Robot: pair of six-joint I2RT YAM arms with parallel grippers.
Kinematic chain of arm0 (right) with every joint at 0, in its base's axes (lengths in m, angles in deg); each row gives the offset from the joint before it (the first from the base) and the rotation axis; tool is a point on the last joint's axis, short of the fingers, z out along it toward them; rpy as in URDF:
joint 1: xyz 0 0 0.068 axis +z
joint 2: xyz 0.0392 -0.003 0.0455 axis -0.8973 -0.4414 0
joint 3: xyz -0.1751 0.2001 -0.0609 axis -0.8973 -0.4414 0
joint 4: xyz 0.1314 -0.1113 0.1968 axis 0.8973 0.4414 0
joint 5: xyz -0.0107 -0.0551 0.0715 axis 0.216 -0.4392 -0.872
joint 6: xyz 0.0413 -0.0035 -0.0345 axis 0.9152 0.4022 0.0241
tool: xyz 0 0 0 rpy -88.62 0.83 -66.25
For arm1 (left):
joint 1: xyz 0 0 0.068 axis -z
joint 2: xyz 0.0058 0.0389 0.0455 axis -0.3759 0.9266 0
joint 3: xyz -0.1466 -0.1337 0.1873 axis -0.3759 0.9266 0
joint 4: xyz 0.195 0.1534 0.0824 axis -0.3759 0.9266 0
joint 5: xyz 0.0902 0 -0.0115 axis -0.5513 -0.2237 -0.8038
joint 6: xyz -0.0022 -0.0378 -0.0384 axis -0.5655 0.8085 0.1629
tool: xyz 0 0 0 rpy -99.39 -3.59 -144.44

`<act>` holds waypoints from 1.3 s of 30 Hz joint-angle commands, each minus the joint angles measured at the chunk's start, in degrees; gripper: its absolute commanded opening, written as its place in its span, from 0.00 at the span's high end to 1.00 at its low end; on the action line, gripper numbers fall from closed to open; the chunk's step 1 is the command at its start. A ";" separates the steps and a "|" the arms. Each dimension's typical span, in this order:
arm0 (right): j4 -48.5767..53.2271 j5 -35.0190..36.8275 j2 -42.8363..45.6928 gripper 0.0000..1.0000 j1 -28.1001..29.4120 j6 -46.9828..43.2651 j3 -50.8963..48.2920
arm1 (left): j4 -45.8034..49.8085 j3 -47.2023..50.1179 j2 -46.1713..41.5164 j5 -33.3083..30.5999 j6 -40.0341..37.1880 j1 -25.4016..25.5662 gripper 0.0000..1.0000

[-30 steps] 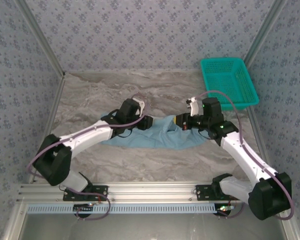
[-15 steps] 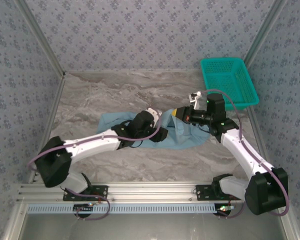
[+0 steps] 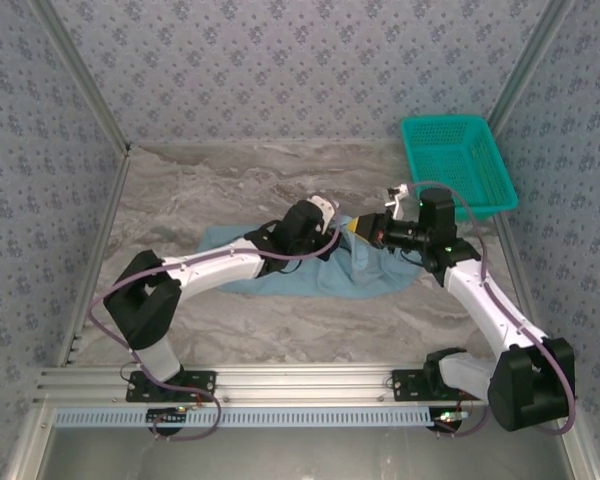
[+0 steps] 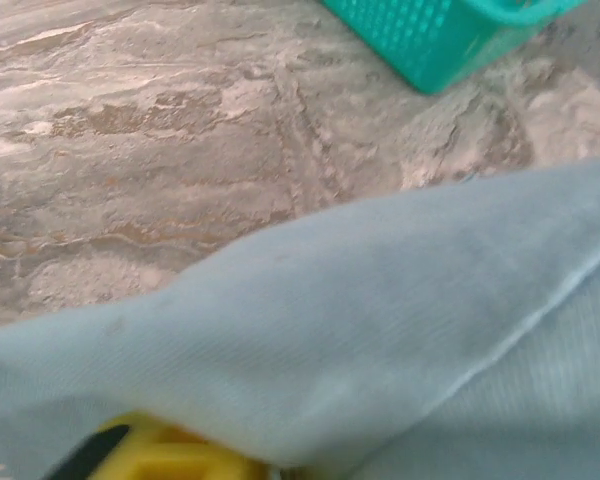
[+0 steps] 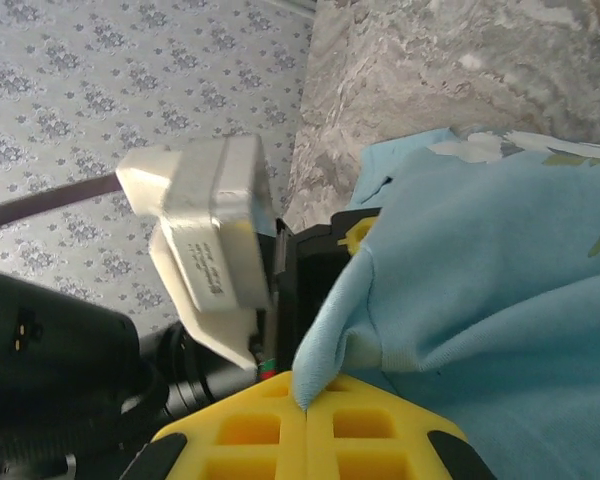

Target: Fold the inside-out t-shirt

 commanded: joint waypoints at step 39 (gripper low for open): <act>15.49 28.41 4.56 0.83 16.84 -41.41 1.35 | -12.92 10.54 -11.73 42.36 16.25 -7.04 1.00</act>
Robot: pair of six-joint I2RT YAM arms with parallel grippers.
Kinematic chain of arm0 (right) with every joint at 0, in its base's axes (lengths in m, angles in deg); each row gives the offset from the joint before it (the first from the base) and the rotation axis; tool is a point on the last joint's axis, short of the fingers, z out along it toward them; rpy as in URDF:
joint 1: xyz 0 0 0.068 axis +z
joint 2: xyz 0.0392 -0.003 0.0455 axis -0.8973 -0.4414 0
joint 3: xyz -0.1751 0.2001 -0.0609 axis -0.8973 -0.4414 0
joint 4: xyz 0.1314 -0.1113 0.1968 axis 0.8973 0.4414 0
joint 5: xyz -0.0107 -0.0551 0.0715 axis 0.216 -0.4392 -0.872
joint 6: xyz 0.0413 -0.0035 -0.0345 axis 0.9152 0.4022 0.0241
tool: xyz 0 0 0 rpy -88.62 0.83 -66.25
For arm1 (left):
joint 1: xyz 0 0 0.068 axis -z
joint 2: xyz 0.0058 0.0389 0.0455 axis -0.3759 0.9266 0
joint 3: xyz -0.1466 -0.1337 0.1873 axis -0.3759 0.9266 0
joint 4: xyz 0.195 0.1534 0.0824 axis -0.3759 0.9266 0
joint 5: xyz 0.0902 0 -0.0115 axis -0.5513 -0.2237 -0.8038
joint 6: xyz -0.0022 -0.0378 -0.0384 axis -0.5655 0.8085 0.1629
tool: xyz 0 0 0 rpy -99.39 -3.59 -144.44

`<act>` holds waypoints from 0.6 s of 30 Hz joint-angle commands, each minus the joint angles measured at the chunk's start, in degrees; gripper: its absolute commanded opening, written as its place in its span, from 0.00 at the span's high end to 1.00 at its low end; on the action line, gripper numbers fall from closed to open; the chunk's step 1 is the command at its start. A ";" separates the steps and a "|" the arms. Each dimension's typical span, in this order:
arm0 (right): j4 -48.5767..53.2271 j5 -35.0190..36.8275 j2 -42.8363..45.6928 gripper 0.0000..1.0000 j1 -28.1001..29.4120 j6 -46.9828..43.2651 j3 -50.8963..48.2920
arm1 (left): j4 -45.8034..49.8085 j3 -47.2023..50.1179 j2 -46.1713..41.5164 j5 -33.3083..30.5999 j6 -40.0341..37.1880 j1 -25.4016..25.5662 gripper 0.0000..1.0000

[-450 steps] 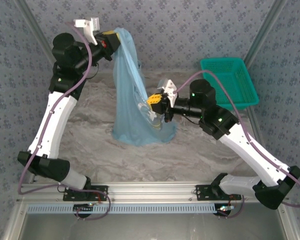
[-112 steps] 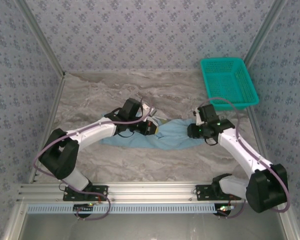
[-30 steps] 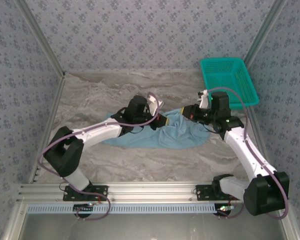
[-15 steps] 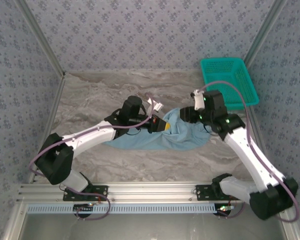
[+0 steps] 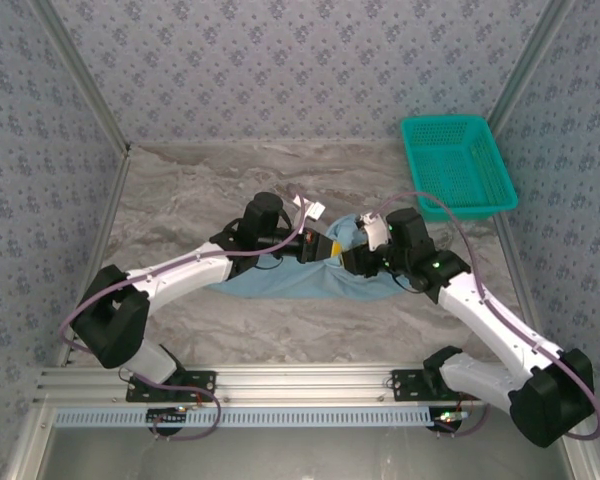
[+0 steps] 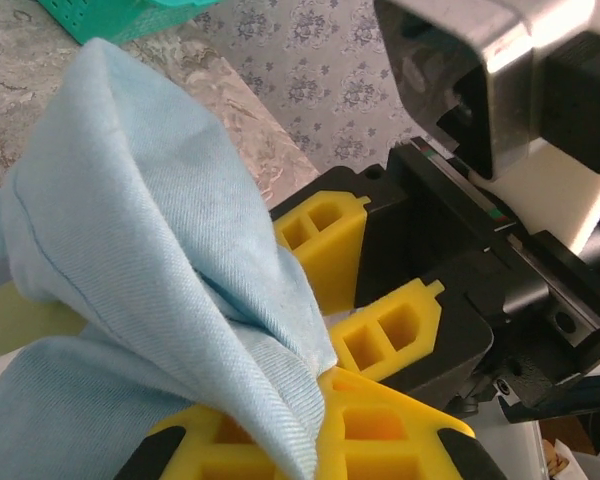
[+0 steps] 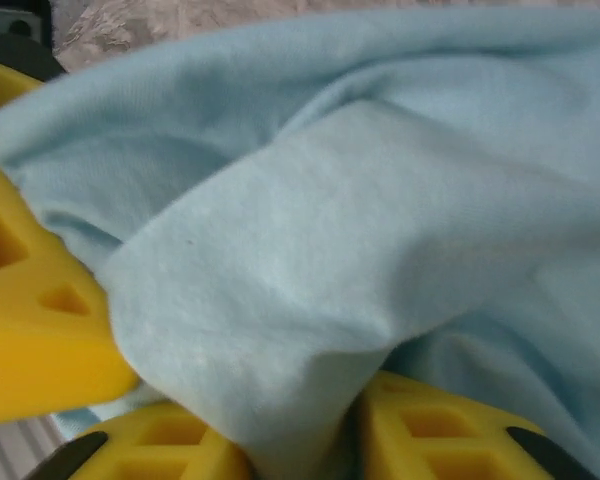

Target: Fold the inside-out t-shirt

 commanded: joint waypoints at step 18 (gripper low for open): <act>-18.41 -40.29 6.54 1.00 -17.42 16.23 -5.89 | 9.60 0.37 -2.81 -8.86 -7.12 -5.03 0.76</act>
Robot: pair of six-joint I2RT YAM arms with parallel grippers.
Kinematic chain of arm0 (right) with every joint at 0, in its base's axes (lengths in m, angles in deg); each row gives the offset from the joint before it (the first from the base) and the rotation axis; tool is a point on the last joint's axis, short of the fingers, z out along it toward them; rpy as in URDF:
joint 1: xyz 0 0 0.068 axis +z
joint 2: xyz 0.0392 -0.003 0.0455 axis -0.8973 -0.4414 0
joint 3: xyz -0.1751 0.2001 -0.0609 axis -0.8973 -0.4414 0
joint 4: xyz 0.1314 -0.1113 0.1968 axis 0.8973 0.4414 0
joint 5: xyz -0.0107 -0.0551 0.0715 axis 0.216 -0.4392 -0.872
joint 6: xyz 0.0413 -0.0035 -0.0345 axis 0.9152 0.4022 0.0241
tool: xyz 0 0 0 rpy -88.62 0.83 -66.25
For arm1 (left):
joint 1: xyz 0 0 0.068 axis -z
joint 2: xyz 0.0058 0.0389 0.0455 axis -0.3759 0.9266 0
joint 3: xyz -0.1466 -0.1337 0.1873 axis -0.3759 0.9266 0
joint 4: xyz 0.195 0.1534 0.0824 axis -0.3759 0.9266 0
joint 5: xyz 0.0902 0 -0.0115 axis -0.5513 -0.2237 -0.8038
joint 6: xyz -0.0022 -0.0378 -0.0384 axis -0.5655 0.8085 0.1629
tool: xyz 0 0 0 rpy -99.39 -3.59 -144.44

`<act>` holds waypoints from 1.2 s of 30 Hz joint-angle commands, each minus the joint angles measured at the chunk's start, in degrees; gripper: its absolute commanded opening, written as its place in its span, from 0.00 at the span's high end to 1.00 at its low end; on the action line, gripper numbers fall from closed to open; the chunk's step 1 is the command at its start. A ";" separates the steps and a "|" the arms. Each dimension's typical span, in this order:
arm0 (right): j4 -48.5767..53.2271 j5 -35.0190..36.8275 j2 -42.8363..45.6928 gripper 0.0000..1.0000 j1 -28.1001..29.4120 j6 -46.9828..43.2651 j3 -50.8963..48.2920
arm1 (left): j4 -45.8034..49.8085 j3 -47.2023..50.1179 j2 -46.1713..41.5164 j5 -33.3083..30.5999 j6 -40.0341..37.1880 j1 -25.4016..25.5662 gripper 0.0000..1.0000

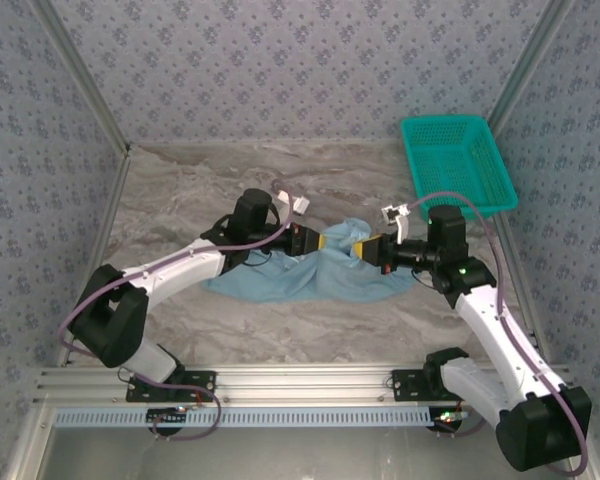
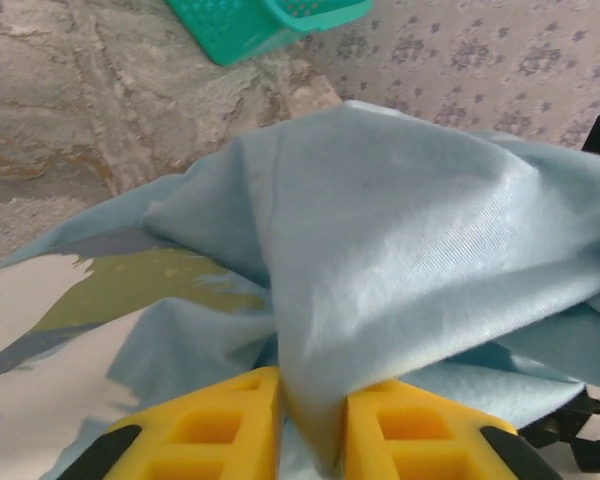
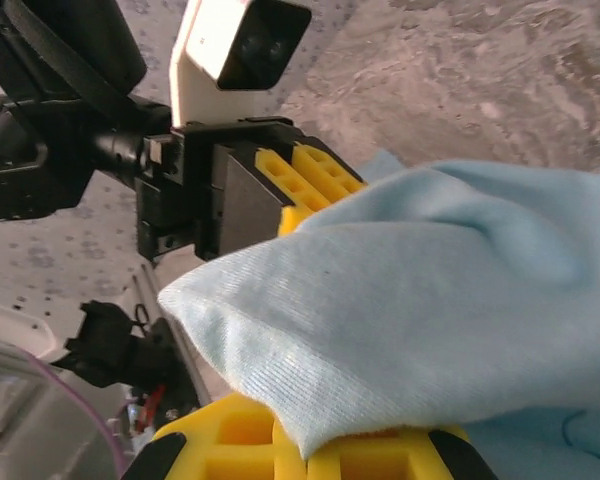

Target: Fold the inside-out t-shirt

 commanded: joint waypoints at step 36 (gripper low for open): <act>-9.20 -3.02 -0.92 1.00 -2.64 9.65 -0.56 | 2.17 -15.25 0.72 8.67 -12.97 5.03 1.00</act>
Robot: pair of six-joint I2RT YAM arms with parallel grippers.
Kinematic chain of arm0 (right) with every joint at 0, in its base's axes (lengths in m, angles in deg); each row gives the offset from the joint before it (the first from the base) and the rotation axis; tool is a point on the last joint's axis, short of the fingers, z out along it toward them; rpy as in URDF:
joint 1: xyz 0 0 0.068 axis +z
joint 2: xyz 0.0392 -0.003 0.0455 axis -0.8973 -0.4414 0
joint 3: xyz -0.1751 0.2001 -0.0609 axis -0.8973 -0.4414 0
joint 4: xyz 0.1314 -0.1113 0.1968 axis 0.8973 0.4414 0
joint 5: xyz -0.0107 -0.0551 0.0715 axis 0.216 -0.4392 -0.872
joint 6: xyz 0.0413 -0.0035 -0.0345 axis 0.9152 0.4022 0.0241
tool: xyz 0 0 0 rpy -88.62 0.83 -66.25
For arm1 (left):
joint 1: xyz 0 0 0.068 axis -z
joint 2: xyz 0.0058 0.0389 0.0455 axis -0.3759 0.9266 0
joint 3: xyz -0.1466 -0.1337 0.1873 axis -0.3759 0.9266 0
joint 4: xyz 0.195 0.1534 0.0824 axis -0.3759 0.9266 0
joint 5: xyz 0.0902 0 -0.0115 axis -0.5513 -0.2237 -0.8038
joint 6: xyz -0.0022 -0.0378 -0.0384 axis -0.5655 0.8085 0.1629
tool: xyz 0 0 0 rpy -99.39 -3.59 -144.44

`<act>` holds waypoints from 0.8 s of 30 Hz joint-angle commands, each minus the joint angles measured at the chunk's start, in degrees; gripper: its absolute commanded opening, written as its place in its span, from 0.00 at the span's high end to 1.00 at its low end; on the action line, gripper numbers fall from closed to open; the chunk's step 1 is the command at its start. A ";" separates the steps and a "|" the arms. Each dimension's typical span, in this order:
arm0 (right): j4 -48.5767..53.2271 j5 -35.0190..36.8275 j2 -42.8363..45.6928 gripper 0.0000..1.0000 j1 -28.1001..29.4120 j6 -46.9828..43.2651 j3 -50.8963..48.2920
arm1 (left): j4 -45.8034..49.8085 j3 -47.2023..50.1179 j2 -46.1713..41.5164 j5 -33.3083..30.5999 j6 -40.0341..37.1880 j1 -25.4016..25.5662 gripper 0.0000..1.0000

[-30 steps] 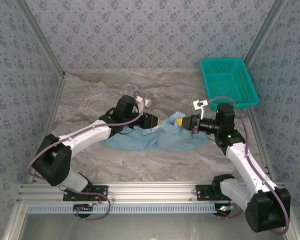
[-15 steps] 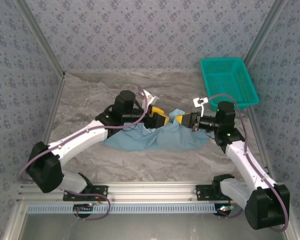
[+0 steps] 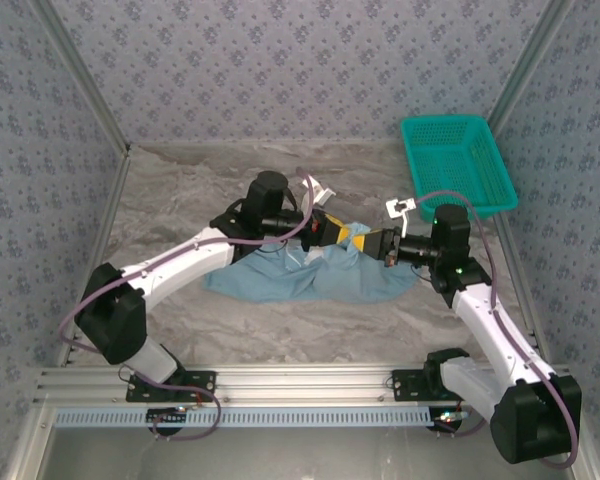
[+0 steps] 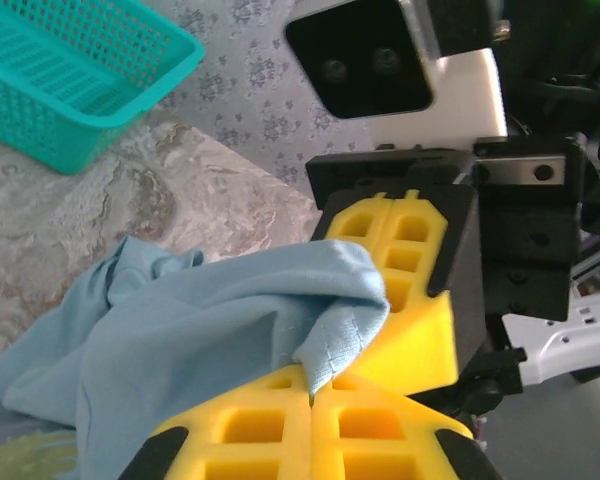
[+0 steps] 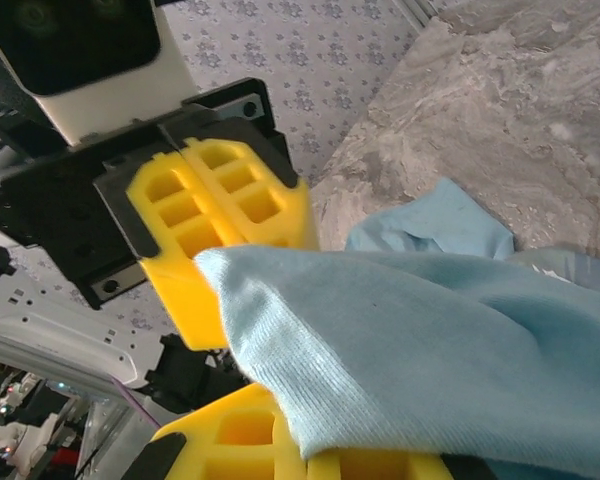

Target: Fold the inside-out t-shirt

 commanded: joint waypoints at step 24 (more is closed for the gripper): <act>19.00 31.11 6.05 0.38 15.31 -28.57 12.10 | 28.90 -20.56 -3.45 -14.41 -7.92 5.59 1.00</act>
